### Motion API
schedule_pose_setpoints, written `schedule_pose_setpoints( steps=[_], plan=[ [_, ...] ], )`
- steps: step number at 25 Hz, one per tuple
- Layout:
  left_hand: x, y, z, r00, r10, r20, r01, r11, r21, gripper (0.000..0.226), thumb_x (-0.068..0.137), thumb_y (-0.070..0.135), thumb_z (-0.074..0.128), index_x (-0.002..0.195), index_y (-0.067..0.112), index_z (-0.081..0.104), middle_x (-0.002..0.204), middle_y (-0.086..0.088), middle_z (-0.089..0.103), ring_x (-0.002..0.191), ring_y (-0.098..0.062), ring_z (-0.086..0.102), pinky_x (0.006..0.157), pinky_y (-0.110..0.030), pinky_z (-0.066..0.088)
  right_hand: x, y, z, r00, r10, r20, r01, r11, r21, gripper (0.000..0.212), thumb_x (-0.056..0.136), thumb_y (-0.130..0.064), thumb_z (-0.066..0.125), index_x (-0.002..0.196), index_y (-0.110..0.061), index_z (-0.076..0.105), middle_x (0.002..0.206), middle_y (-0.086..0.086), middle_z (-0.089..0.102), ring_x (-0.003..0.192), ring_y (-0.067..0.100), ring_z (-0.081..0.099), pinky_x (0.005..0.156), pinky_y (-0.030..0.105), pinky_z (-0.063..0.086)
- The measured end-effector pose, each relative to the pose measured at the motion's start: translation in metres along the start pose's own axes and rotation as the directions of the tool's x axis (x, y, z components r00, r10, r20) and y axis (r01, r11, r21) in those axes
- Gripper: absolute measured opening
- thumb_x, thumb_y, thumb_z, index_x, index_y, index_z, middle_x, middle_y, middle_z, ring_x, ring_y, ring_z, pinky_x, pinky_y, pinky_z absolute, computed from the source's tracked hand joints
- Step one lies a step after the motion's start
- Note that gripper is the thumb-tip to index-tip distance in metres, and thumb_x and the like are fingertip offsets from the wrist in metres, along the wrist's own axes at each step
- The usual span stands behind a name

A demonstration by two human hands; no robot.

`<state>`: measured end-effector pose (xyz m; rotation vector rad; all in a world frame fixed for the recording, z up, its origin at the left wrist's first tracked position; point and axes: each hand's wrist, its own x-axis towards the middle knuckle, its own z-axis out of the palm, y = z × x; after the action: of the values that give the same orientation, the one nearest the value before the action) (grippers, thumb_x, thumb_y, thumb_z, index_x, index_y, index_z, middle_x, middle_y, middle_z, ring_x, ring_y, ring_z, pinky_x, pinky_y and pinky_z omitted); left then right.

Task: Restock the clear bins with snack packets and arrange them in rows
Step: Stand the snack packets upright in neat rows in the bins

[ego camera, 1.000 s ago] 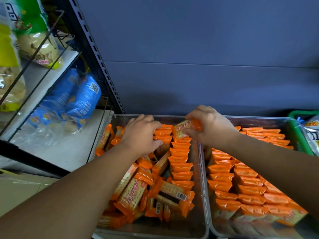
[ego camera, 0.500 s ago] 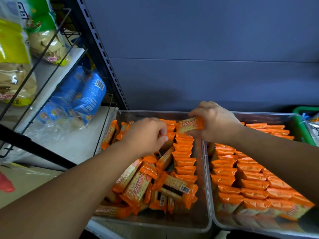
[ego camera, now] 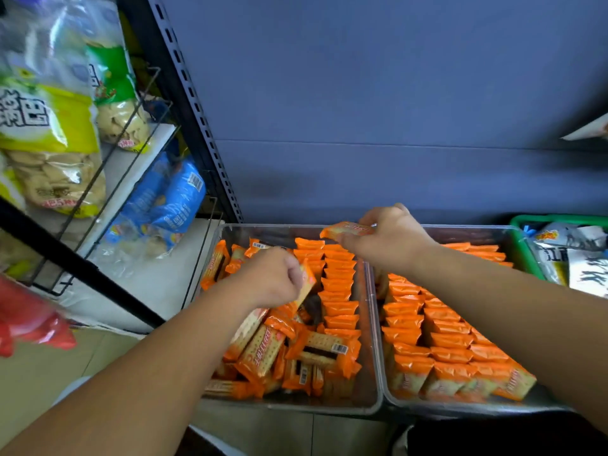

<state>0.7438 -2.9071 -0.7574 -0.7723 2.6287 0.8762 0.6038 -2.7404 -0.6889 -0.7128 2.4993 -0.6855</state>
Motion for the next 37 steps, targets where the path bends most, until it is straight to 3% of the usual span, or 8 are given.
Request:
schedule_pose_setpoints(
  steps=[4, 9, 14, 20, 23, 25, 30, 37],
  plan=[
    [-0.044, 0.008, -0.016, 0.944, -0.229, -0.238, 0.106, 0.893, -0.438, 0.043, 0.076, 0.01, 0.085, 0.102, 0.028, 0.057, 0.088, 0.006, 0.072, 0.083, -0.019, 0.073, 0.077, -0.036, 0.06, -0.032, -0.027, -0.008, 0.992, 0.12, 0.039, -0.126, 0.929, 0.347, 0.065, 0.092, -0.06, 0.066, 0.123, -0.003, 0.069, 0.118, 0.02, 0.069, 0.107, 0.037, 0.069, 0.092, 0.047, 0.058],
    [-0.071, 0.057, -0.002, 0.844, -0.28, -0.458, -0.212, 0.61, -0.763, 0.025, 0.082, 0.011, 0.084, 0.1, 0.026, 0.073, 0.091, 0.009, 0.077, 0.085, -0.005, 0.072, 0.078, -0.029, 0.059, -0.041, -0.029, 0.018, 0.977, 0.041, 0.207, -0.172, 0.721, 0.671, 0.032, 0.106, -0.042, 0.056, 0.132, -0.026, 0.065, 0.113, -0.002, 0.073, 0.112, 0.023, 0.067, 0.098, 0.044, 0.054],
    [-0.056, 0.057, 0.002, 0.964, -0.129, -0.232, -0.114, 0.587, -0.802, 0.032, 0.083, 0.009, 0.085, 0.103, 0.026, 0.068, 0.096, 0.007, 0.079, 0.092, -0.007, 0.074, 0.074, -0.02, 0.059, -0.019, -0.009, 0.015, 0.932, -0.128, 0.339, -0.168, 0.677, 0.716, 0.03, 0.112, -0.022, 0.042, 0.121, -0.021, 0.071, 0.109, 0.008, 0.078, 0.103, 0.023, 0.073, 0.09, 0.042, 0.058],
    [-0.033, 0.047, -0.012, 0.956, -0.165, -0.24, -0.125, 0.514, -0.849, 0.064, 0.074, 0.003, 0.091, 0.124, 0.027, 0.059, 0.11, 0.005, 0.078, 0.1, -0.009, 0.075, 0.086, -0.034, 0.062, 0.002, -0.001, 0.015, 0.903, -0.189, 0.385, -0.216, 0.576, 0.788, 0.034, 0.113, -0.023, 0.038, 0.128, -0.02, 0.069, 0.121, 0.006, 0.076, 0.111, 0.023, 0.073, 0.087, 0.039, 0.057],
    [-0.028, 0.044, -0.02, 0.954, -0.191, -0.232, -0.109, 0.499, -0.859, 0.044, 0.08, 0.008, 0.088, 0.117, 0.023, 0.069, 0.101, 0.005, 0.08, 0.095, -0.012, 0.077, 0.077, -0.027, 0.059, 0.005, 0.004, 0.013, 0.951, -0.088, 0.297, -0.163, 0.673, 0.721, 0.028, 0.103, -0.031, 0.063, 0.131, -0.029, 0.067, 0.117, -0.002, 0.076, 0.107, 0.018, 0.074, 0.092, 0.039, 0.057],
    [-0.027, 0.038, -0.026, 0.946, -0.215, -0.243, -0.089, 0.549, -0.831, 0.02, 0.09, 0.016, 0.08, 0.106, 0.025, 0.075, 0.095, 0.006, 0.08, 0.087, -0.011, 0.078, 0.069, -0.029, 0.057, 0.008, 0.007, 0.009, 0.982, -0.017, 0.19, -0.108, 0.77, 0.628, 0.049, 0.085, -0.029, 0.085, 0.131, -0.028, 0.065, 0.11, -0.004, 0.075, 0.096, 0.012, 0.075, 0.08, 0.031, 0.059],
    [-0.031, 0.029, -0.026, 0.958, -0.18, -0.225, -0.089, 0.558, -0.825, 0.015, 0.098, 0.021, 0.07, 0.107, 0.03, 0.078, 0.094, 0.005, 0.079, 0.079, -0.012, 0.076, 0.061, -0.036, 0.062, 0.006, 0.008, 0.009, 0.988, -0.032, 0.149, -0.05, 0.856, 0.514, 0.055, 0.074, -0.019, 0.094, 0.115, -0.028, 0.058, 0.105, -0.003, 0.072, 0.083, 0.016, 0.074, 0.059, 0.033, 0.062],
    [-0.029, 0.027, -0.023, 0.962, -0.196, -0.192, -0.046, 0.577, -0.815, 0.02, 0.085, 0.008, 0.083, 0.093, 0.008, 0.064, 0.086, -0.003, 0.079, 0.076, -0.019, 0.077, 0.074, -0.043, 0.066, 0.009, 0.008, 0.007, 0.931, -0.096, 0.352, -0.224, 0.61, 0.76, 0.045, 0.097, 0.007, 0.056, 0.133, -0.02, 0.064, 0.112, 0.009, 0.078, 0.101, 0.028, 0.077, 0.08, 0.042, 0.063]
  ],
)
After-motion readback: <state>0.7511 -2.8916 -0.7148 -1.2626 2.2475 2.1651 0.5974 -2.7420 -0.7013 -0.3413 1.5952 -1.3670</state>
